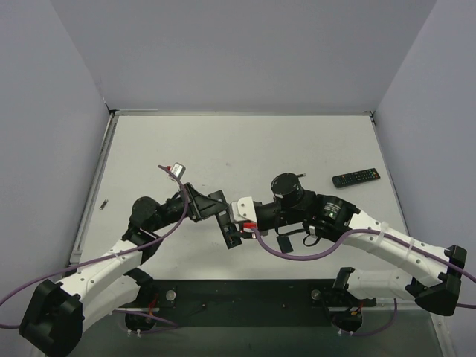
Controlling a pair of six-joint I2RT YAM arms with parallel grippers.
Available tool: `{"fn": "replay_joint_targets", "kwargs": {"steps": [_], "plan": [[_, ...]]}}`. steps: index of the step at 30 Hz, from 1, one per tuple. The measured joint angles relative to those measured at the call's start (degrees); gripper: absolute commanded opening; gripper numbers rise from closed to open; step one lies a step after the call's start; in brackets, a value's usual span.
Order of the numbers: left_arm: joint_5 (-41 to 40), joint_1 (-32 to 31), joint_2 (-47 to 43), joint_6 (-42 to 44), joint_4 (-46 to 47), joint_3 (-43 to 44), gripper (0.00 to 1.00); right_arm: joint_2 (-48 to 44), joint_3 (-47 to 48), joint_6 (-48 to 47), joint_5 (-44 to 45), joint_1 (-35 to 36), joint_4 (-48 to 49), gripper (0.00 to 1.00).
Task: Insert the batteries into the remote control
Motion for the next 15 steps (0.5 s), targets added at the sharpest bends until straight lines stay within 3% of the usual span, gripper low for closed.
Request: {"fn": "replay_joint_targets", "kwargs": {"steps": [15], "plan": [[1.9, 0.0, -0.2, 1.5, -2.5, 1.4, 0.0, 4.1, 1.2, -1.2, -2.2, -0.1, -1.4, 0.2]]}}
